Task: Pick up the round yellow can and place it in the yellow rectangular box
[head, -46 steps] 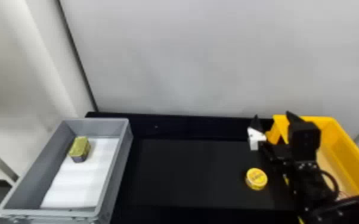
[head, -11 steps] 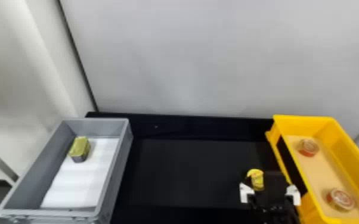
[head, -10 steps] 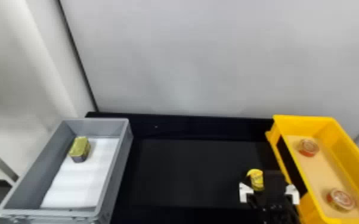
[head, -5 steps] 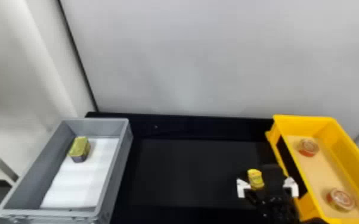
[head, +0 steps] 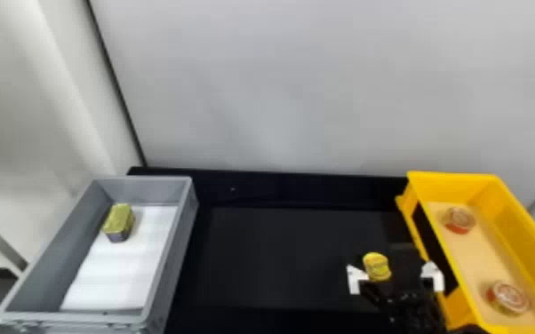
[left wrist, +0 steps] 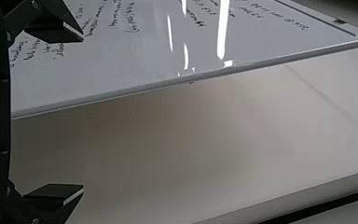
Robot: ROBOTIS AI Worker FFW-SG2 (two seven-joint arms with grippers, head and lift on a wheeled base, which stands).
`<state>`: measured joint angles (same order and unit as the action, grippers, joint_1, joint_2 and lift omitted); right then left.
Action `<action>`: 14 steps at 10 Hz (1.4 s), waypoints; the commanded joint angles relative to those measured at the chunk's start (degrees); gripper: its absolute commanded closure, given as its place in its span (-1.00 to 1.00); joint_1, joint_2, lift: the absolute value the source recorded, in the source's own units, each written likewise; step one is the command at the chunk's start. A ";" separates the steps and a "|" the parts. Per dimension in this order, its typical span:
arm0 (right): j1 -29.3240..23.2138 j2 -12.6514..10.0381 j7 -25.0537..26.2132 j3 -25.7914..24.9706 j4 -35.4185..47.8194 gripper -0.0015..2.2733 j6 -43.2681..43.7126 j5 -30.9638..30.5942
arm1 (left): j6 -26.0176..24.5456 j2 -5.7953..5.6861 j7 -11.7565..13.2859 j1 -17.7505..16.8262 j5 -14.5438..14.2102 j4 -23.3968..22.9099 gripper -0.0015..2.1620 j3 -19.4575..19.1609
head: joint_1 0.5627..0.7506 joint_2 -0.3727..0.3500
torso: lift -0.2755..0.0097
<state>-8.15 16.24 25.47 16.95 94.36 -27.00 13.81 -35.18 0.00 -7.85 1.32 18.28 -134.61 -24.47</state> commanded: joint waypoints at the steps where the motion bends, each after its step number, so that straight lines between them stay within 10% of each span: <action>1: 0.06 -0.07 -0.86 0.11 -1.28 -0.91 0.00 -0.01 | 0.10 0.15 0.02 -0.09 0.00 -0.04 -0.87 0.03 | 0.39 0.07 | 0.45; 14: 2.08 -0.16 -7.37 -1.74 -7.52 -0.86 0.09 0.35 | 0.45 0.15 0.11 0.00 0.27 -0.48 -0.87 0.12 | 0.39 0.07 | 0.45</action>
<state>-6.43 16.08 18.69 15.30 87.65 -26.93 14.11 -34.74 0.00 -7.73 1.40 18.47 -135.08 -24.49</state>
